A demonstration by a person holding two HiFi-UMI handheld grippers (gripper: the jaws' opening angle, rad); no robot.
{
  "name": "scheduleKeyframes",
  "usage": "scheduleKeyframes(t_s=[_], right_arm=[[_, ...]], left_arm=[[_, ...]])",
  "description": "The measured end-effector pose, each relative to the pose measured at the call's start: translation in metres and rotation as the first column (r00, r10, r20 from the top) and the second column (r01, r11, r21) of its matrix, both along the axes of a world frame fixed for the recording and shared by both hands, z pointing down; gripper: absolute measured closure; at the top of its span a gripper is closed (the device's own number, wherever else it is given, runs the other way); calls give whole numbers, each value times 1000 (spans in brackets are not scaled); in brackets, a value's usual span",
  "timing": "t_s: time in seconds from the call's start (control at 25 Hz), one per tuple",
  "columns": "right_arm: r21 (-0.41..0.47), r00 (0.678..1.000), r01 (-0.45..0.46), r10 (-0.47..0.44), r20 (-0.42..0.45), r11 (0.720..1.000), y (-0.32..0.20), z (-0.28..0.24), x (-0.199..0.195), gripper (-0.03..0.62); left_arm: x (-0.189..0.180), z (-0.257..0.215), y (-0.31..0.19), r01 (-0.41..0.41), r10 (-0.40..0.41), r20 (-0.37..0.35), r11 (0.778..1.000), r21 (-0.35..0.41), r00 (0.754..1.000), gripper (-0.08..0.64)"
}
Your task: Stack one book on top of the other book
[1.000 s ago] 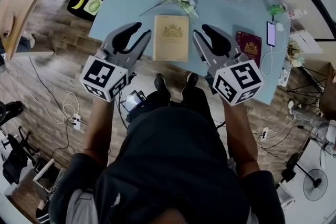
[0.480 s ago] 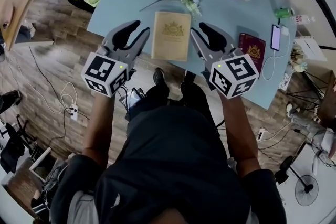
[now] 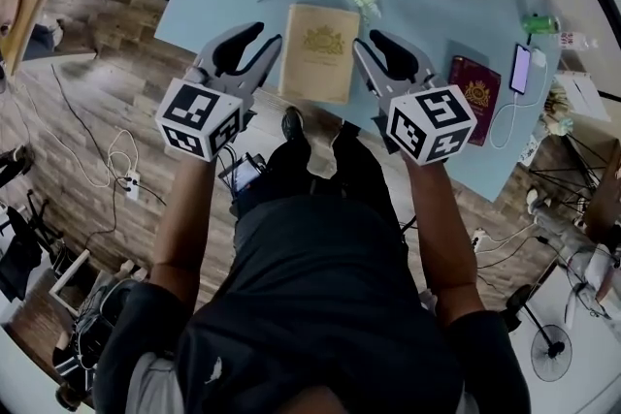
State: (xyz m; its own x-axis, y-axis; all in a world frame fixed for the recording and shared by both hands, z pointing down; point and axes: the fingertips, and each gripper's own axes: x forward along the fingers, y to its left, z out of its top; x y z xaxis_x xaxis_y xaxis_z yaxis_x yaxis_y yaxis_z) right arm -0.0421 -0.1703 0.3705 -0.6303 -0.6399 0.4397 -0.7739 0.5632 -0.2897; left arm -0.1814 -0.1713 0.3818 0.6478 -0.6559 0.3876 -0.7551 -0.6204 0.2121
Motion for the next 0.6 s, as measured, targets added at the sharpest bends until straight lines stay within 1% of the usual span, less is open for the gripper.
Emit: scheduleKeyframes(t_s=[0.24,0.6], right_arm=[[-50,1000,-4,4,-6,999,-6,31,0,489],[-133,999,-17,13,-33,991,-7,84,6,488]], left_arm=[[-2,29,-6,17,-17,12,999,-42,1000,388],[5,83,-10,26,-23,31,992,-121,999,388]])
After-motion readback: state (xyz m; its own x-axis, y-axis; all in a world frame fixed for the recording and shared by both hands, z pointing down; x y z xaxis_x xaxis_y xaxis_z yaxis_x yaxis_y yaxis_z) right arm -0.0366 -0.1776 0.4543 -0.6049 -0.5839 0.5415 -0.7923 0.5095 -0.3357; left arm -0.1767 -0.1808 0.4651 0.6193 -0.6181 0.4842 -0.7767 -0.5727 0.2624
